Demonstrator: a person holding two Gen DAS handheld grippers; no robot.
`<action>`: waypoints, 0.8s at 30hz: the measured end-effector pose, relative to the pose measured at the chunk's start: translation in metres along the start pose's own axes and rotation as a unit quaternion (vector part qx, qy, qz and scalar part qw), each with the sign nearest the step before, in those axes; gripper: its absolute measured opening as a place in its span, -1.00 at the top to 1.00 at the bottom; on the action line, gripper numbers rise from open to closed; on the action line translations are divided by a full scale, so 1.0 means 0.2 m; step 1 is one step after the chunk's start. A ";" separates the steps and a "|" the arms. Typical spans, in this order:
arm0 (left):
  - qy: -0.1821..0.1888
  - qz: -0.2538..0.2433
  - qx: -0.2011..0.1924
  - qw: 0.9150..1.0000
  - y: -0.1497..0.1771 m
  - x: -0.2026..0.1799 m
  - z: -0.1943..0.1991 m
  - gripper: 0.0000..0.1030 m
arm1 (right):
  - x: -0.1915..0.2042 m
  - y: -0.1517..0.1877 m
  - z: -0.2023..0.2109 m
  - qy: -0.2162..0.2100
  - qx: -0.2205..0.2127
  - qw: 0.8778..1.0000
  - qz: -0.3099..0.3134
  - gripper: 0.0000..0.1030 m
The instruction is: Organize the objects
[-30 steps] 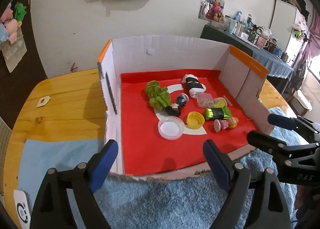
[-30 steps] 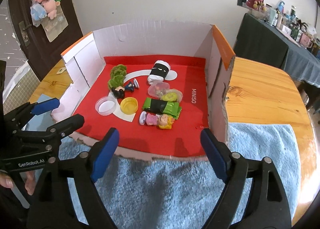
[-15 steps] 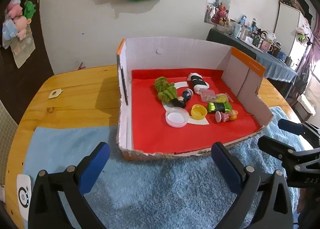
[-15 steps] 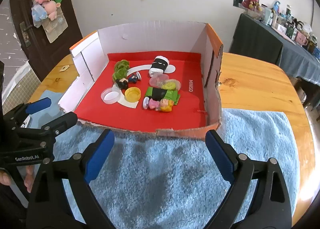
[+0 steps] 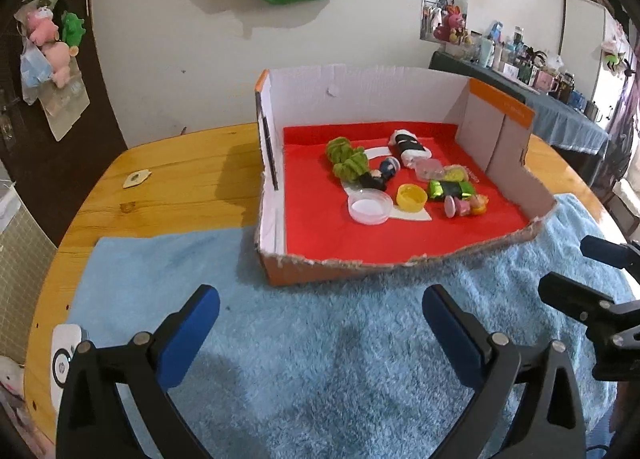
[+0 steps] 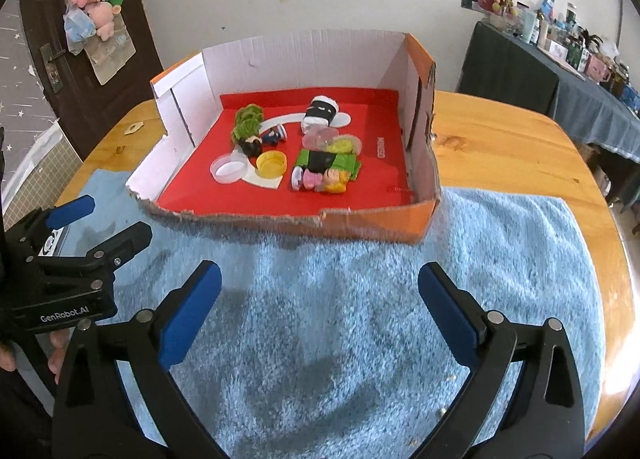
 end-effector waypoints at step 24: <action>-0.020 0.011 0.040 0.999 0.23 0.00 -0.03 -1.00 | 0.04 0.22 -0.05 -0.006 0.016 1.000 -0.020 -0.97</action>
Point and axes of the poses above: each gripper's, at about its wrist camera, not at the fingertips, and z roughly against the way its jaws point, x to its left, y to its underside, the point moved 2 cm from there along -z, roughly the way its jaws point, and after that the axes turned 7 degrees about x, right-handed, at the moved point
